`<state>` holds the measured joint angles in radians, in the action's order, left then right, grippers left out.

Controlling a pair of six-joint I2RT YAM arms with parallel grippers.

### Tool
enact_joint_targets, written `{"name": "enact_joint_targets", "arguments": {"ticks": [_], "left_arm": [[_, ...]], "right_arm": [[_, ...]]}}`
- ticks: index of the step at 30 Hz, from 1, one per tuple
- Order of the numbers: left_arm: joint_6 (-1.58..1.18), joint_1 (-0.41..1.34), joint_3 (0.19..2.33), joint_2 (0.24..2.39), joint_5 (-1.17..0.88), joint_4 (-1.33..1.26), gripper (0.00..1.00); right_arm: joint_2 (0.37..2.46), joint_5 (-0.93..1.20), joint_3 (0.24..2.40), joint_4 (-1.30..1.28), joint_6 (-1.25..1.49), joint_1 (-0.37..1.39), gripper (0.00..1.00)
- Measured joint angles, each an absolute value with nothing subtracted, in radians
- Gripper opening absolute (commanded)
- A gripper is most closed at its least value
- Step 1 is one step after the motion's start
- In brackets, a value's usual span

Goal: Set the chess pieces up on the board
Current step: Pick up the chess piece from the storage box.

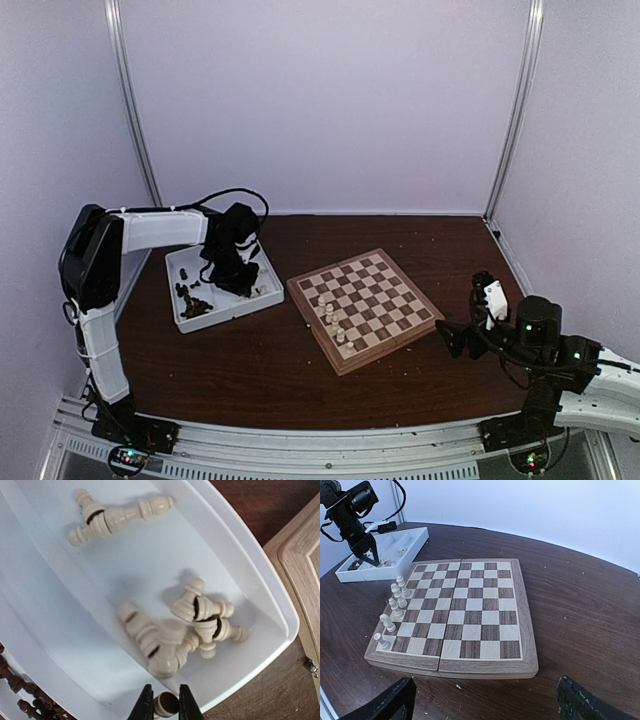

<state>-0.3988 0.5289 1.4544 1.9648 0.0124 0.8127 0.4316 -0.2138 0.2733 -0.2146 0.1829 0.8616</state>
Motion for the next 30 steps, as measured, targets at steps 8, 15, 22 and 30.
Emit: {"name": "enact_joint_targets", "arguments": {"ticks": [8,15,22,30], "left_arm": [[-0.408,0.533,1.438,1.956,-0.020,0.813,0.04],[-0.413,0.547,1.435,1.948,0.023,0.823,0.04],[-0.425,0.550,1.384,1.861,0.094,0.874,0.05],[-0.430,0.550,1.367,1.832,0.104,0.890,0.04]], "right_arm": [[0.432,-0.214,0.270,-0.214,0.183,0.862,1.00],[0.431,-0.214,0.270,-0.214,0.183,0.862,1.00],[0.431,-0.214,0.270,-0.214,0.183,0.862,1.00],[0.431,-0.214,0.270,-0.214,0.183,0.862,1.00]]}}
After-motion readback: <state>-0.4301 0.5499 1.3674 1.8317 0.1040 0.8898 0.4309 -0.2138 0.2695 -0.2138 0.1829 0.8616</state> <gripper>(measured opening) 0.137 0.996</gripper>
